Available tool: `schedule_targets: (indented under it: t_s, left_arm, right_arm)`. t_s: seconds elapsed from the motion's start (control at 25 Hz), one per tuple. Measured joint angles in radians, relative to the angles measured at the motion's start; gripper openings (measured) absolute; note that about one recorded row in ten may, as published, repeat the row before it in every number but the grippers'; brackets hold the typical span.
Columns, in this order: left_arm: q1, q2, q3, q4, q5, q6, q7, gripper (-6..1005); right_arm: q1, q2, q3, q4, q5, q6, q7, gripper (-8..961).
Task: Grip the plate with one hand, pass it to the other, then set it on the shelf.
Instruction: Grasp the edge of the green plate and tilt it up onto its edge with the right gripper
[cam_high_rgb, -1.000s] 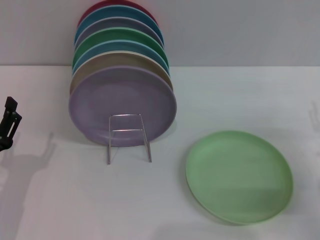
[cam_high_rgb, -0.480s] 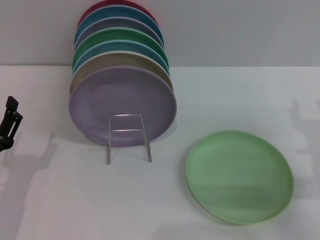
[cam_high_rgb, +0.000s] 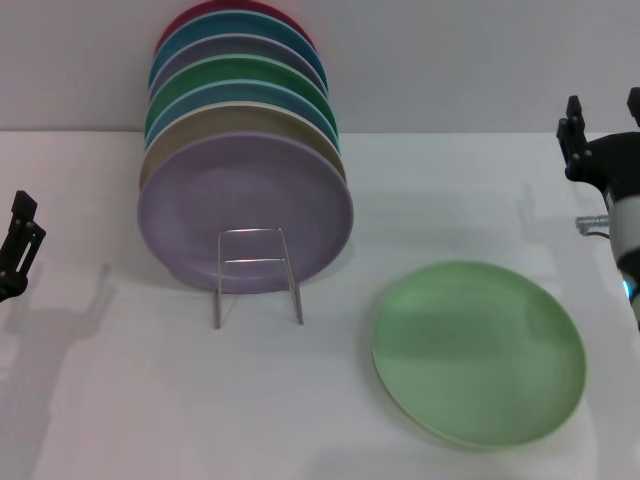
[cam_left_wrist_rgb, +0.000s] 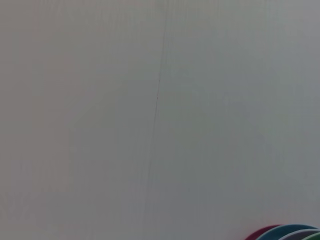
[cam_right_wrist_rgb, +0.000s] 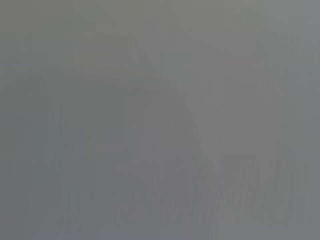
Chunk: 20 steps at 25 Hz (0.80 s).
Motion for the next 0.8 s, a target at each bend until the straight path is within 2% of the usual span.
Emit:
schedule_targets:
  t_s: [0.04, 0.08, 0.12, 0.16, 0.2, 0.24, 0.28, 0.32, 0.36, 0.4, 0.44, 0.48, 0.52, 0.56, 0.6, 0.64, 0.72, 0.8]
  left_arm:
    - [0.0, 0.0, 0.0, 0.0, 0.0, 0.0, 0.0, 849]
    - [-0.001, 0.0, 0.0, 0.0, 0.0, -0.001, 0.0, 849]
    - [-0.003, 0.0, 0.0, 0.0, 0.0, -0.003, 0.0, 849]
    - [-0.003, 0.0, 0.0, 0.0, 0.0, -0.003, 0.0, 849]
    - [-0.006, 0.0, 0.0, 0.0, 0.0, -0.004, 0.0, 849]
    - [-0.006, 0.0, 0.0, 0.0, 0.0, -0.004, 0.0, 849]
    - [-0.007, 0.0, 0.0, 0.0, 0.0, -0.005, 0.0, 849]
    - [-0.01, 0.0, 0.0, 0.0, 0.0, -0.006, 0.0, 849]
    - [-0.01, 0.0, 0.0, 0.0, 0.0, -0.006, 0.0, 849]
    - [-0.012, 0.0, 0.0, 0.0, 0.0, -0.007, 0.0, 849]
    - [-0.012, 0.0, 0.0, 0.0, 0.0, -0.007, 0.0, 849]
    - [-0.013, 0.0, 0.0, 0.0, 0.0, -0.007, 0.0, 849]
    - [-0.014, 0.0, 0.0, 0.0, 0.0, -0.007, 0.0, 849]
    - [-0.014, 0.0, 0.0, 0.0, 0.0, -0.007, 0.0, 849]
    - [-0.017, 0.0, 0.001, 0.0, 0.0, -0.007, 0.0, 849]
    - [-0.017, 0.0, 0.001, 0.0, 0.0, -0.007, 0.0, 849]
    - [-0.021, -0.002, 0.006, 0.0, 0.0, -0.007, 0.0, 849]
    - [-0.023, -0.002, 0.007, 0.0, 0.0, -0.007, 0.0, 849]
  right_arm:
    - [0.0, 0.0, 0.0, 0.0, 0.0, 0.0, 0.0, 625]
    - [-0.018, -0.005, 0.039, 0.044, 0.0, 0.058, -0.033, 625]
    - [-0.06, -0.005, 0.147, 0.142, 0.002, 0.208, -0.122, 625]
    - [-0.06, -0.005, 0.147, 0.142, 0.002, 0.208, -0.122, 625]
    - [-0.105, 0.021, 0.275, 0.225, 0.006, 0.386, -0.241, 625]
    - [-0.105, 0.021, 0.275, 0.225, 0.006, 0.386, -0.241, 625]
    - [-0.128, 0.043, 0.348, 0.256, 0.008, 0.474, -0.299, 625]
    - [-0.176, 0.083, 0.497, 0.323, 0.01, 0.665, -0.407, 625]
    - [-0.176, 0.083, 0.497, 0.323, 0.01, 0.665, -0.407, 625]
    - [-0.203, 0.088, 0.582, 0.371, 0.015, 0.819, -0.438, 625]
    - [-0.203, 0.088, 0.582, 0.371, 0.015, 0.819, -0.438, 626]
    - [-0.214, 0.085, 0.623, 0.395, 0.015, 0.903, -0.435, 626]
    - [-0.218, 0.081, 0.717, 0.416, -0.002, 1.054, -0.397, 626]
    - [-0.218, 0.081, 0.717, 0.416, -0.002, 1.054, -0.397, 626]
    - [-0.206, 0.081, 0.816, 0.42, -0.06, 1.204, -0.343, 626]
    - [-0.206, 0.081, 0.816, 0.42, -0.06, 1.204, -0.343, 626]
    - [-0.165, 0.081, 0.927, 0.423, -0.215, 1.382, -0.222, 626]
    - [-0.152, 0.081, 0.944, 0.425, -0.262, 1.421, -0.187, 627]
